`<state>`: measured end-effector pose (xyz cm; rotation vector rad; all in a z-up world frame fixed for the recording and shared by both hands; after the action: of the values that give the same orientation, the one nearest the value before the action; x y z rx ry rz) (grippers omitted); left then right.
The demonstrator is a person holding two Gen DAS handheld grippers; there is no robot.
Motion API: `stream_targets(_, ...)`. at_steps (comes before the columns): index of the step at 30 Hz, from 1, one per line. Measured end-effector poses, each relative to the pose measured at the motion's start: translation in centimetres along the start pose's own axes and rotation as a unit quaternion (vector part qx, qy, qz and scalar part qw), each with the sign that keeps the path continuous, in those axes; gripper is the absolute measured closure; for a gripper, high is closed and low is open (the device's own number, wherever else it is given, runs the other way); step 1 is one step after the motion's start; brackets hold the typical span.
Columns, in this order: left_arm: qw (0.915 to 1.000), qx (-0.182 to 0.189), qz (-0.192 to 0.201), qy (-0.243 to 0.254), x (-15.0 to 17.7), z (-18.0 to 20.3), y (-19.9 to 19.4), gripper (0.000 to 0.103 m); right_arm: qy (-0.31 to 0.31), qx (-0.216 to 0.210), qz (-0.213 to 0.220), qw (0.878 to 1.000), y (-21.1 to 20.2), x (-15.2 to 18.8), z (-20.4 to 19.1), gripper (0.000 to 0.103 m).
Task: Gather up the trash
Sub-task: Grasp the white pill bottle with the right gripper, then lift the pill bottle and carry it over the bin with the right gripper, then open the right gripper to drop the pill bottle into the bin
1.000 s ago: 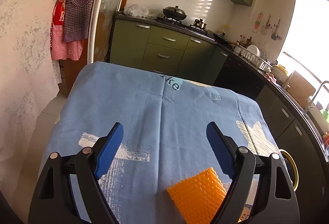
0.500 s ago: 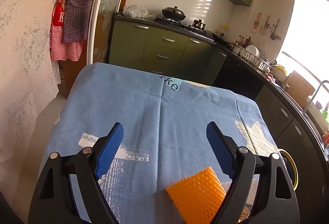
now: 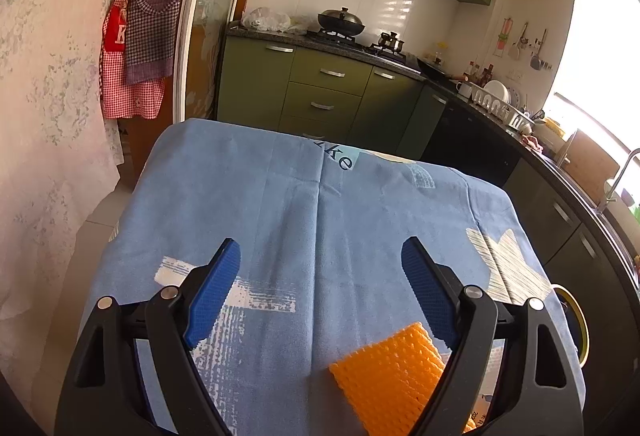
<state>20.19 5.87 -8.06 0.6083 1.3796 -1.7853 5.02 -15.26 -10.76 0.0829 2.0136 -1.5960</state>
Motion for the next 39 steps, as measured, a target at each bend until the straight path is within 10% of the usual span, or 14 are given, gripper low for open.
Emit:
stream_targets(19,0.9999,-0.017,-0.001,0.0,0.1,-0.4,0.4,0.021,0.095,0.024,0.086,0.991,-4.9,-1.1,9.8,0.057)
stream_targets(30,0.9997,-0.021,0.004,-0.012,0.1,-1.1,0.5,0.021,0.216,0.142,0.138,0.956,-9.5,0.0,26.1,0.057)
stream_targets(39,0.9996,-0.025,0.0,0.009,0.5,-0.3,1.0,0.021,0.304,0.218,0.088,0.923,-7.0,1.8,39.8,0.057)
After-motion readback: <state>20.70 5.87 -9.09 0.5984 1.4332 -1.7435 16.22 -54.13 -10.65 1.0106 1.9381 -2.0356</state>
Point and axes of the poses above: each gripper's, at about its wrist camera, not at the fingertips, and y roughly the way its jaws point, z to its right, x to its underside, the point moved 1 cm from there along y, roughly the way its jaws point, and after that the axes turned 5 degrees about -y, right-handed, at the moved point
